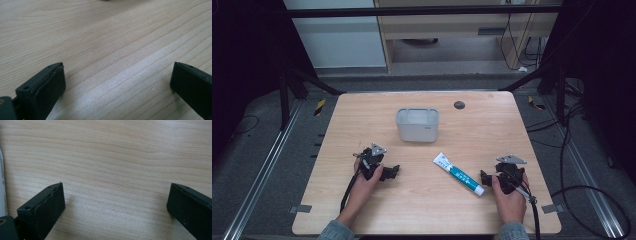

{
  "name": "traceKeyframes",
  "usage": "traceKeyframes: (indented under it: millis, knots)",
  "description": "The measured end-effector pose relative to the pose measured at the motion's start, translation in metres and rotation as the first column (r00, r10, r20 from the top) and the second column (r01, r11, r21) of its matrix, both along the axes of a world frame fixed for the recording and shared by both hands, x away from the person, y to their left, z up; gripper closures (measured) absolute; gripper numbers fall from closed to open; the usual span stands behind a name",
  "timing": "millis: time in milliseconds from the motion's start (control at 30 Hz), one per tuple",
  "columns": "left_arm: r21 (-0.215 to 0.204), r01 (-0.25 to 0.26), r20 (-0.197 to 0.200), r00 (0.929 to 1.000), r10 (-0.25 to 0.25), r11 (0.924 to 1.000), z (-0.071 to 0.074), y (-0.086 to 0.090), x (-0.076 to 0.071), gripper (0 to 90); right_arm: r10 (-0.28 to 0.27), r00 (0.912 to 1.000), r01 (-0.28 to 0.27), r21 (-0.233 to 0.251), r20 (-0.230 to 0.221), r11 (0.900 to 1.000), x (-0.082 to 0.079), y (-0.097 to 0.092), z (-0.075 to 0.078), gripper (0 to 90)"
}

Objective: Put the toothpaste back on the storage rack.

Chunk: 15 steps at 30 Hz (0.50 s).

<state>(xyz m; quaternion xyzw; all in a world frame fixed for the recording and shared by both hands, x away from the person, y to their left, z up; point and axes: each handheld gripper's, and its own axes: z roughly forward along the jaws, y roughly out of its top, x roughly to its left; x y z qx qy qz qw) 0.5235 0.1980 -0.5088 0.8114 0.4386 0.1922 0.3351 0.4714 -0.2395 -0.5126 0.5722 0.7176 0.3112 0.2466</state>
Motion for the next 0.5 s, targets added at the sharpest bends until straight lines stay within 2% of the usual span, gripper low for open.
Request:
traceKeyframes:
  millis: [433,500]
  knots:
    - [0.001,0.002,0.000,1.0000,-0.002,1.0000,0.0000,0.0000,0.0003,0.0,0.005,1.0000,-0.005,0.003,-0.001,1.0000,0.0001,-0.0005,0.0000,1.6]
    - [0.001,0.002,0.000,1.0000,-0.002,1.0000,0.0000,0.0000,0.0003,0.0,0.041,0.9992,-0.041,0.000,-0.004,0.9992,-0.0003,-0.0028,-0.0002,0.7]
